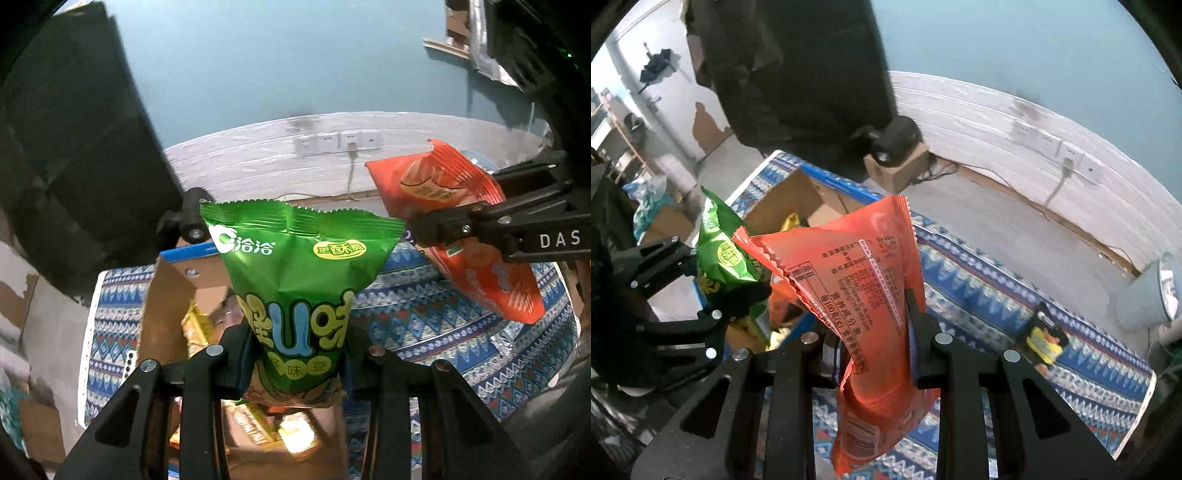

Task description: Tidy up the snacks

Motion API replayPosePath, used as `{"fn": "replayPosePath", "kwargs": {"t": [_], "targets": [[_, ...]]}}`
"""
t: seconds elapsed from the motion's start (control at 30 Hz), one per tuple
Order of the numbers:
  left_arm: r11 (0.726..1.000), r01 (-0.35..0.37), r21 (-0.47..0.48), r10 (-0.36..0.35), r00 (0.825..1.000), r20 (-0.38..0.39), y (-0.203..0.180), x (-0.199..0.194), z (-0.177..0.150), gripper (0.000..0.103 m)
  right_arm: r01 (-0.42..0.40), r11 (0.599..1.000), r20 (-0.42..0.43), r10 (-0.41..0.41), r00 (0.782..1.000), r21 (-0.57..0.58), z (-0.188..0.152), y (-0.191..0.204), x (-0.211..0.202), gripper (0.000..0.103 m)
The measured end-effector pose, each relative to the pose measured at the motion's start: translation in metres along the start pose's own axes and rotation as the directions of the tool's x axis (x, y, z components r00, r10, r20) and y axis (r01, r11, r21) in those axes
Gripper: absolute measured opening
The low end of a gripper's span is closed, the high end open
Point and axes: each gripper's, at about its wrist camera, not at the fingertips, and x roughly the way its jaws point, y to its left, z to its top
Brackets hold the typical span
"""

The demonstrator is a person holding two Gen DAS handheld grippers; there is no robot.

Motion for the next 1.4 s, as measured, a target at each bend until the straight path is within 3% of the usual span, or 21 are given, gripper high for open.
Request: {"fn": "replayPosePath", "kwargs": {"t": [0.47,1.1,1.17,1.23,1.27,1.4], "targets": [[0.989,-0.072,-0.127,0.065,0.996,-0.055,0.073,0.016,-0.022,0.037,-0.054,0.997,-0.04,0.052,0.998,-0.055,0.04,0.057,0.047,0.023],[0.969,-0.155,-0.192,0.132,0.983,-0.127,0.112,0.031,-0.04,0.04,-0.053,0.994,-0.103,0.043,0.994,-0.091,0.069,0.099,0.113,0.026],[0.967,-0.166,-0.194,0.14,0.98,-0.139,0.114,0.034,-0.041,0.045,-0.042,0.995,-0.096,0.033,0.995,-0.089,0.069,0.099,0.113,0.03],[0.965,-0.175,-0.196,0.15,0.979,-0.136,0.114,0.033,-0.04,0.053,-0.042,0.996,-0.095,0.034,0.995,-0.084,0.069,0.098,0.113,0.048],[0.964,-0.18,-0.194,0.157,0.979,-0.128,0.113,0.031,-0.039,0.057,-0.043,0.996,-0.09,0.036,0.995,-0.082,0.069,0.097,0.111,0.051],[0.965,-0.19,-0.184,0.172,0.979,-0.106,0.11,0.025,-0.036,0.066,-0.03,0.997,-0.075,0.025,0.997,-0.067,0.068,0.091,0.103,0.054]]}}
